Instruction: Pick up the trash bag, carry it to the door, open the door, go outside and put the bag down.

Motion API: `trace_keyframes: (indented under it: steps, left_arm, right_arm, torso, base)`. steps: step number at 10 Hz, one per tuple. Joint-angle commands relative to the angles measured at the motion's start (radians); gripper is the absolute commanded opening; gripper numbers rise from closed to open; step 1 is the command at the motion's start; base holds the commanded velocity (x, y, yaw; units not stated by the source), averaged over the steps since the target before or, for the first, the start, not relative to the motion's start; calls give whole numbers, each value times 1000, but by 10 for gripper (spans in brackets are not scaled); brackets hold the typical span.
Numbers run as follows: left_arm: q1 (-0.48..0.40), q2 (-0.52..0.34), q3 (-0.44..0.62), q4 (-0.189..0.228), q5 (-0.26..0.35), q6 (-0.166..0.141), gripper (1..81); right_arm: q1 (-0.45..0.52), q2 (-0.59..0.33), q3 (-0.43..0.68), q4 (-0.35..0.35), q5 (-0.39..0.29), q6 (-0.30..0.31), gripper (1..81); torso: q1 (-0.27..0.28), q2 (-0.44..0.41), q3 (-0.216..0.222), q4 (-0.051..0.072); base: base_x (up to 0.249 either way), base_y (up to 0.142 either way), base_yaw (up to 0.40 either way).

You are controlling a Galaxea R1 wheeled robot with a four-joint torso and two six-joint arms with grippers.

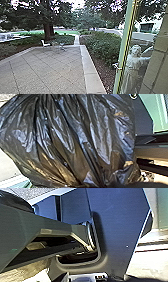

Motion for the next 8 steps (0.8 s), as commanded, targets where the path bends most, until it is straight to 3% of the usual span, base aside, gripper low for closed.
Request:
trace_keyframes:
  steps: [1, 8]
  left_arm:
    - [-56, 0, -1, -3, 65, 4, 10]
    - [-56, 1, -1, -3, 65, 4, 10]
  right_arm:
    - [41, 20, 18, -13, -60, -10, 811]
    - [41, 20, 18, -13, -59, -10, 811]
  torso:
    - [0, 0, 0, 0]
    - [-2, -1, 0, 0]
  base:
    - [101, 0, 0]
    - [127, 0, 0]
